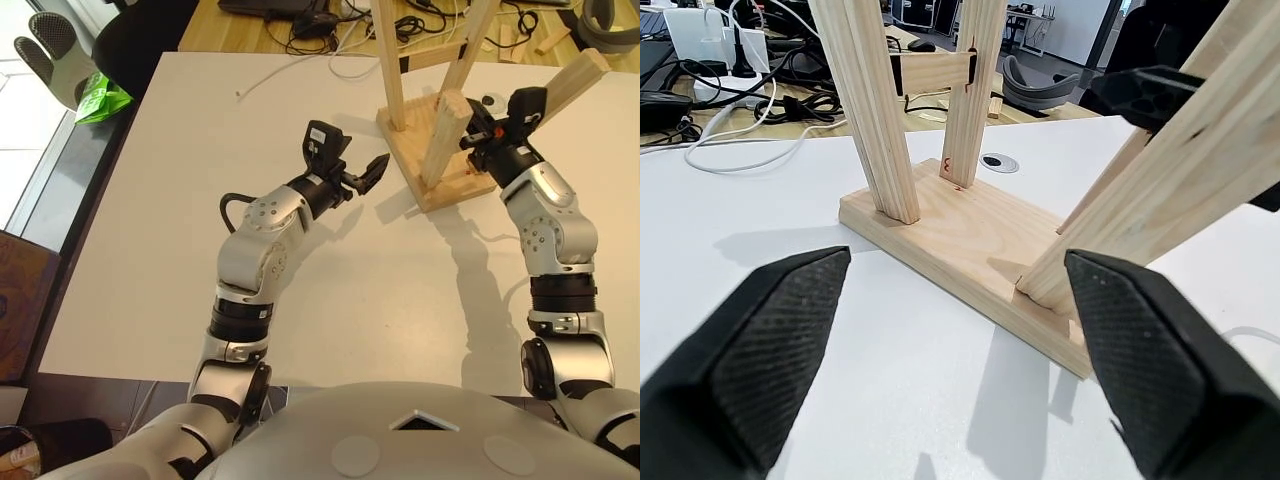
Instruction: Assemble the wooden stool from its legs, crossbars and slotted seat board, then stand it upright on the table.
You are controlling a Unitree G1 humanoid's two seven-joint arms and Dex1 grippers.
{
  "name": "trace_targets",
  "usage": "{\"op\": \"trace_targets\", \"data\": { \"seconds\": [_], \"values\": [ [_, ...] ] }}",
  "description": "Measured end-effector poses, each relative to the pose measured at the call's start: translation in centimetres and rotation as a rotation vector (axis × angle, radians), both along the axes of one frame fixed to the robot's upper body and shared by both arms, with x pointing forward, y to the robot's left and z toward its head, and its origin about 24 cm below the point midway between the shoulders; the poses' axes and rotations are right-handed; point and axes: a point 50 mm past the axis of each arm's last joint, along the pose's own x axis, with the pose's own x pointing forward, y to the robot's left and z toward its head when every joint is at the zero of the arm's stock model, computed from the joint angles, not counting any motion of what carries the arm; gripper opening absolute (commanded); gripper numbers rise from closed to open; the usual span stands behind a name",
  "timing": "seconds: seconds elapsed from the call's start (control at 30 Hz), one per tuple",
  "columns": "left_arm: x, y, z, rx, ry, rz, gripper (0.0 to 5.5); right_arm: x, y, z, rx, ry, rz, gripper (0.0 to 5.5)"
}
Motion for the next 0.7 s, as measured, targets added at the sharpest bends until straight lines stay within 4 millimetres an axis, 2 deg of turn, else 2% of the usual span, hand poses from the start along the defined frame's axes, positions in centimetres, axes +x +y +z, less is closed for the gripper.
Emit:
{"op": "trace_targets", "data": {
  "seconds": [0.07,0.13,0.23,0.3,0.37,0.4,0.5,0.53,0.6,0.63,0.7],
  "values": [
    [0.3,-0.4,0.2,-0.01,-0.005,-0.002,3.97,-0.3,-0.2,1.5,0.032,-0.053,0.015,0.05],
    [0.8,-1.0,0.8,-0.014,-0.037,-0.009,3.97,-1.0,-0.2,3.8,0.062,-0.134,0.059,0.05],
    [1.0,-3.3,1.6,-0.031,-0.064,-0.088,3.97,-2.7,-1.0,6.2,0.203,-0.134,0.183,0.05],
    [1.1,-5.0,2.1,-0.048,-0.074,-0.138,3.97,-4.1,-1.6,7.2,0.268,-0.116,0.298,0.05],
    [1.0,-6.5,2.5,-0.049,-0.082,-0.189,3.97,-6.0,-2.4,7.3,0.3,-0.031,0.445,0.05],
    [1.0,-7.6,2.8,-0.052,-0.094,-0.228,3.97,-7.4,-2.9,6.7,0.248,0.053,0.538,0.05],
    [0.3,-10.0,3.5,-0.053,-0.116,-0.329,3.97,-9.7,-5.0,3.5,0.077,0.28,0.594,0.05],
    [0.1,-10.7,3.5,-0.045,-0.116,-0.362,3.97,-10.6,-6.1,1.4,0.0,0.401,0.583,0.05],
    [-0.1,-12.0,3.4,-0.025,-0.113,-0.402,3.97,-12.0,-7.7,-1.8,-0.128,0.529,0.556,0.05],
    [-0.1,-13.1,3.6,0.005,-0.122,-0.437,3.97,-13.1,-8.8,-4.1,-0.239,0.602,0.536,0.05],
    [0.0,-14.8,3.8,0.062,-0.154,-0.497,3.97,-14.4,-9.7,-6.8,-0.355,0.662,0.519,0.05]
  ]
}}
